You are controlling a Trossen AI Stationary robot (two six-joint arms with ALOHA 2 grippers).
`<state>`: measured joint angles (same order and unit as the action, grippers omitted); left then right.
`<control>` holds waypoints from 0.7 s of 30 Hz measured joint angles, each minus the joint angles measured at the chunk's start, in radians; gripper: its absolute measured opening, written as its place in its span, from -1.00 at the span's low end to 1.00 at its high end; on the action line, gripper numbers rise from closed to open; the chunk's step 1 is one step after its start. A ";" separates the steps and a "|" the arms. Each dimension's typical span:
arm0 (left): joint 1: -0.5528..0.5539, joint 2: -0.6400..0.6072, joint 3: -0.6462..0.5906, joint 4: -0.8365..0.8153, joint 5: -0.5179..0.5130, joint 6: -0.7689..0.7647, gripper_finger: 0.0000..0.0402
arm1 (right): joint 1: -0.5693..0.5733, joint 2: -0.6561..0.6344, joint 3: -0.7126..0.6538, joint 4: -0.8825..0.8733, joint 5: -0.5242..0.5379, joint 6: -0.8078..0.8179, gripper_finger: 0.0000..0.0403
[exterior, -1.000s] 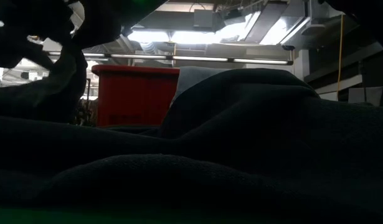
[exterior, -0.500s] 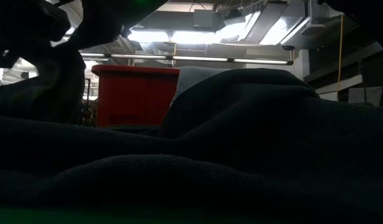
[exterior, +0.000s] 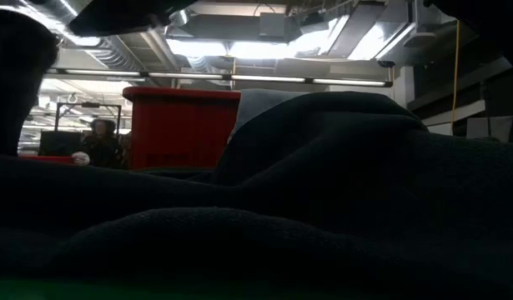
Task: Fold Laundry from Bin
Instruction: Fold the dark blue pants
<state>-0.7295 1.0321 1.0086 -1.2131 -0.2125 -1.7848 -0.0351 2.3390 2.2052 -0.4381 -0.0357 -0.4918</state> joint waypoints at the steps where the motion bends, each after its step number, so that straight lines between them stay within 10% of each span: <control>1: -0.010 0.000 0.024 -0.051 0.002 -0.018 -0.98 | -0.005 0.000 0.039 -0.073 0.000 -0.019 -0.28; 8: -0.075 -0.001 0.111 -0.355 0.095 -0.160 -0.98 | -0.027 -0.087 0.096 -0.532 0.008 -0.161 -0.14; 21: -0.175 0.023 0.104 -0.358 0.380 -0.304 -0.97 | 0.061 -0.131 0.058 -0.995 0.094 -0.195 -0.15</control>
<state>-0.9047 1.0546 1.1126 -1.5707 0.1673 -2.0890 0.0259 2.2079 2.2629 -1.4328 0.0587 -0.6866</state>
